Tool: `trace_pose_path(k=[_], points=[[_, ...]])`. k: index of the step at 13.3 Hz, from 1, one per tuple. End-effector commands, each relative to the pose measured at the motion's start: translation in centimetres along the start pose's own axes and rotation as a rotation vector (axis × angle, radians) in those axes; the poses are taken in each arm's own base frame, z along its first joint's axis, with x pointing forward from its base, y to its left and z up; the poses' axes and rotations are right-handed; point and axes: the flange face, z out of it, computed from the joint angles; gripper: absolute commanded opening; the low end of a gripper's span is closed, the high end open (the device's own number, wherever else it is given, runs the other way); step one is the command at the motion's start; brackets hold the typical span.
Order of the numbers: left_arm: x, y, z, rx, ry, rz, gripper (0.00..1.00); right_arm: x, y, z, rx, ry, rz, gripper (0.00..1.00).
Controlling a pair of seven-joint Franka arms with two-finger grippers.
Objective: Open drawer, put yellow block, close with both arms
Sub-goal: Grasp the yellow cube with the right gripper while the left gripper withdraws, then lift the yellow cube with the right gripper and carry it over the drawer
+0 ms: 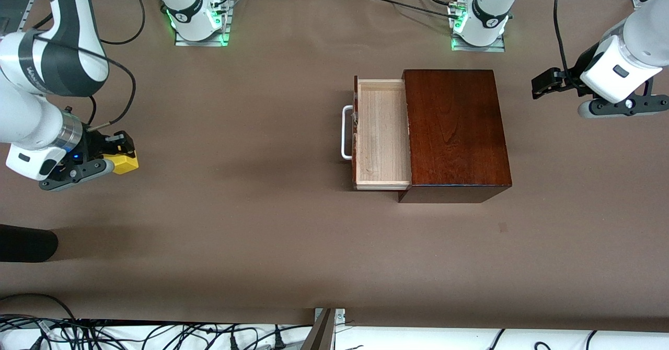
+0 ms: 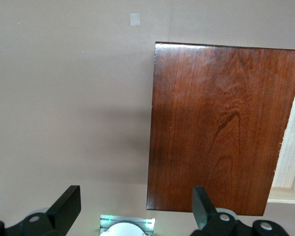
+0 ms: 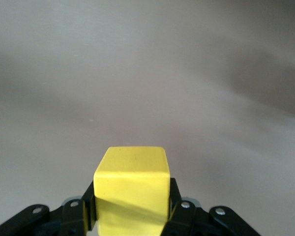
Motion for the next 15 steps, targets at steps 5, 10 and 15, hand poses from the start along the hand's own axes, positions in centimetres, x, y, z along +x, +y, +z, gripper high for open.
trace_pose_path(k=[5,10,15], points=[[-0.4,0.7,0.0,0.019,0.093,0.036,1.00,2.0,-12.7,-5.4,0.036,0.042,-0.222,0.22],[0.2,0.9,0.1,0.018,0.099,0.043,1.00,2.2,-22.6,-9.0,0.007,0.044,-0.397,0.21],[0.3,0.9,0.1,0.017,0.105,0.043,1.00,1.9,-32.1,-10.3,-0.021,0.074,-0.564,0.20]])
